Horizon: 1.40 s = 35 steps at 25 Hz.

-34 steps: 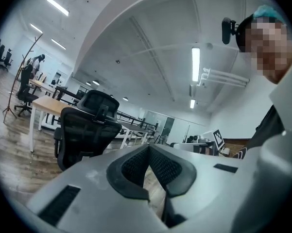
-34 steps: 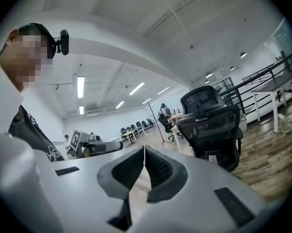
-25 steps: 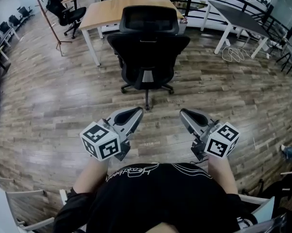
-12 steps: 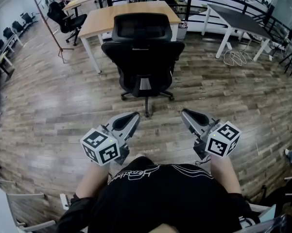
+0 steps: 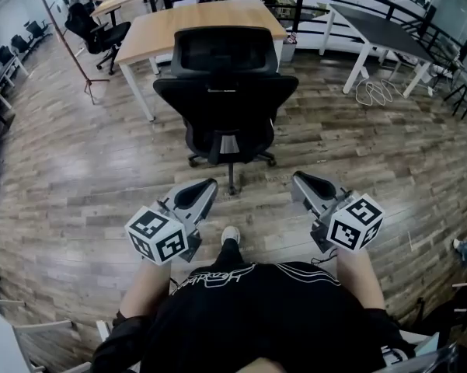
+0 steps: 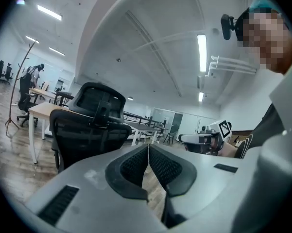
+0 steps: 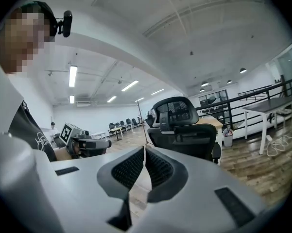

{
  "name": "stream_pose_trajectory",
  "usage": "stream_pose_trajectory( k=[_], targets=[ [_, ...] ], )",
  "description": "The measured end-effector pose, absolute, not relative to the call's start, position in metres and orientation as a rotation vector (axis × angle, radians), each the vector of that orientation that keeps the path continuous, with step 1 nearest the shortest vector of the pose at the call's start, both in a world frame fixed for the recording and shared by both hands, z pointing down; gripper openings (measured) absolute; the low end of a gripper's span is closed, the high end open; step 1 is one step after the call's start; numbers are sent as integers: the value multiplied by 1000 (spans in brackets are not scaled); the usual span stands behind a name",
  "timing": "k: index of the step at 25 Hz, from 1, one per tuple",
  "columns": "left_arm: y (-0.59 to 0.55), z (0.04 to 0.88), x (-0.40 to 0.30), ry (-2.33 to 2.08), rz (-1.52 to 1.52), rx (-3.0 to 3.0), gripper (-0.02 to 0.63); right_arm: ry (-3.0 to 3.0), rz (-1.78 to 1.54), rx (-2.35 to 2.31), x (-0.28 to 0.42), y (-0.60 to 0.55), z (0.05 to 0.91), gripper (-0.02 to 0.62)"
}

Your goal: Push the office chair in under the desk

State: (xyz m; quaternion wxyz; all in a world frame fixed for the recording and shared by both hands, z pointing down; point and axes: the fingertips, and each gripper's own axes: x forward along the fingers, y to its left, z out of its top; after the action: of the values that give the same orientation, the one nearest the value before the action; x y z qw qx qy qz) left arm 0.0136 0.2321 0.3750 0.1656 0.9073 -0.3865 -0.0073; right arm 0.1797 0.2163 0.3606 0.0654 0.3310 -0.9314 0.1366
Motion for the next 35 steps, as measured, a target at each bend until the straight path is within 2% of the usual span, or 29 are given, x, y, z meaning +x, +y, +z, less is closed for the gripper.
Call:
stream_pose_trajectory(
  k=[5, 12, 19, 23, 24, 28, 35],
  targets=[
    [170, 376, -13, -1157, -27, 2566, 8, -2770, 419, 1072, 174, 161, 361, 43],
    [89, 390, -56, -1227, 115, 2583, 20, -2687, 472, 1200, 171, 81, 373, 43],
    [31, 397, -98, -1269, 167, 2621, 155, -2573, 316, 1291, 172, 22, 378, 43],
    [2, 411, -124, -1335, 328, 2647, 238, -2491, 218, 1294, 174, -6, 388, 46],
    [-5, 413, -131, -1356, 367, 2651, 247, -2477, 205, 1300, 174, -13, 389, 53],
    [-34, 420, -155, -1397, 495, 2664, 278, -2417, 130, 1272, 172, -37, 394, 172],
    [-72, 429, -177, -1429, 723, 2699, 301, -2249, -92, 1188, 178, -66, 406, 249]
  ],
)
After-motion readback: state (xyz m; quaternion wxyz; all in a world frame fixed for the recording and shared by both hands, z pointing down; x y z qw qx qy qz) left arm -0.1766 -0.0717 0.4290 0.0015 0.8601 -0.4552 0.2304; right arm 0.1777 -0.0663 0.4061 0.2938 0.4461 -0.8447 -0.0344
